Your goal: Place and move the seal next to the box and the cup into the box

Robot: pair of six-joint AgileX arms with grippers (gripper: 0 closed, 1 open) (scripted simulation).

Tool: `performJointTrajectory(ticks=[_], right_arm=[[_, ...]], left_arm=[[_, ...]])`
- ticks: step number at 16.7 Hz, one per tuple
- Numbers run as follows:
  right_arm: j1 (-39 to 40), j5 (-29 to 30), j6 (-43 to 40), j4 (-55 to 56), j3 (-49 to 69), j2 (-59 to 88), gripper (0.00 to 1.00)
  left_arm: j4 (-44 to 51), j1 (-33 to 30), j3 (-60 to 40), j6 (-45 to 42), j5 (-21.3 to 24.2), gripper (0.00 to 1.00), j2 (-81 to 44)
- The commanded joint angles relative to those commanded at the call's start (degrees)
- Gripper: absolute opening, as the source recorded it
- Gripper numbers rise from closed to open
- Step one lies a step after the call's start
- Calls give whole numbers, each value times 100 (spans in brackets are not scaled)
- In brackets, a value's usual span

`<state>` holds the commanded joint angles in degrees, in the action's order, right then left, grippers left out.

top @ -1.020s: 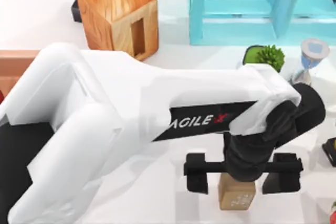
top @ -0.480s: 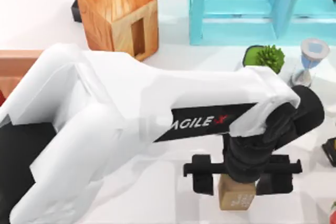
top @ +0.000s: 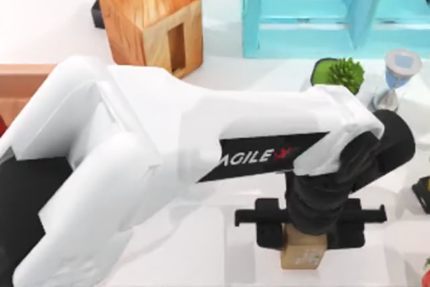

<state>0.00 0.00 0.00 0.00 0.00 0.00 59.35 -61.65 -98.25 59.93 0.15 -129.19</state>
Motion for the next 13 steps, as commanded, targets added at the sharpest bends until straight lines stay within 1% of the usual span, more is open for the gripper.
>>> performJointTrajectory(ticks=[1,10,13], right_arm=[[0,0,0,0,0,0,100],[0,0,0,0,0,0,100],[0,0,0,0,0,0,100]], left_arm=[[0,0,0,0,0,0,0],[12,10,6,-19,-1,0,23],[241,152,244,-208,-13,0,430]])
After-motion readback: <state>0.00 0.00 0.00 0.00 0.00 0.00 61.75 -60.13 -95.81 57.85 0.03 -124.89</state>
